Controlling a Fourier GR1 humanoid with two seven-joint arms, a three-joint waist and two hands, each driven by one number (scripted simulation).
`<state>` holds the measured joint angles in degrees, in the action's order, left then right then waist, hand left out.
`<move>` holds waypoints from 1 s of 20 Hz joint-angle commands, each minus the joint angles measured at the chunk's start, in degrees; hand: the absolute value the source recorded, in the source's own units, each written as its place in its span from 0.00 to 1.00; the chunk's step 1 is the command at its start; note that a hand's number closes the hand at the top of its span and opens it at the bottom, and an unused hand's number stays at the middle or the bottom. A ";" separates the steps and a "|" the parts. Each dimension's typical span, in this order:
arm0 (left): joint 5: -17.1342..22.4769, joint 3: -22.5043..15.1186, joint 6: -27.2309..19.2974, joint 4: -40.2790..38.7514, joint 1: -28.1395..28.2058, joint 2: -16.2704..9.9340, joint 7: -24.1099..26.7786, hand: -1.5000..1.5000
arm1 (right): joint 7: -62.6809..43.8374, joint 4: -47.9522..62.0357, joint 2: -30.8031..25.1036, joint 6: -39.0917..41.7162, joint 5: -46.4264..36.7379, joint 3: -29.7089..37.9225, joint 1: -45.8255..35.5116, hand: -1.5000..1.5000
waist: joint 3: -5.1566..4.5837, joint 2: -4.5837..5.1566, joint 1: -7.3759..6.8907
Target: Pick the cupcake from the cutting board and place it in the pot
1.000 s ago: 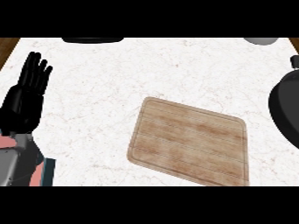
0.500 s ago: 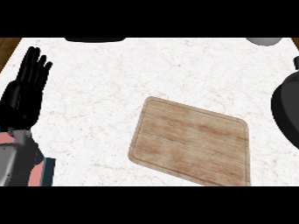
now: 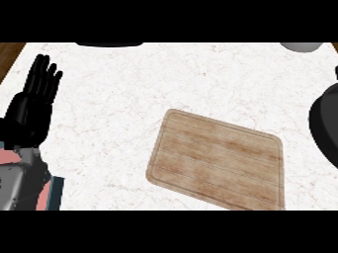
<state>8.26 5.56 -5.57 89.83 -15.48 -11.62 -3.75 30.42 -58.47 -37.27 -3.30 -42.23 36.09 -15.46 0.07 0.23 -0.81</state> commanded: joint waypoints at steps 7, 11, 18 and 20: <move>-2.87 -1.97 -2.31 -3.36 -2.10 2.95 1.51 0.50 | 3.39 23.77 -1.40 7.46 0.16 -4.03 -10.21 0.00 | 0.05 0.25 -0.19; -1.10 -1.24 -0.99 1.95 0.44 1.81 -1.33 0.50 | 13.13 28.63 -4.74 9.00 1.78 -3.72 -11.40 0.00 | 0.05 0.00 -0.24; -1.91 -1.13 -0.46 -1.36 1.79 2.66 2.56 0.50 | 11.81 29.46 -3.55 16.65 11.74 2.48 -16.12 0.00 | -0.04 -0.17 0.43; -0.57 0.40 1.08 -1.50 0.59 0.91 2.33 0.50 | 10.19 31.95 -4.14 17.45 14.13 4.87 -16.04 0.00 | -0.02 -0.13 0.38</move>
<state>7.31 5.90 -5.19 88.01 -15.68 -10.87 -2.28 42.50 -29.23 -40.97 10.88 -32.54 37.56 -29.80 0.05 0.14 -0.47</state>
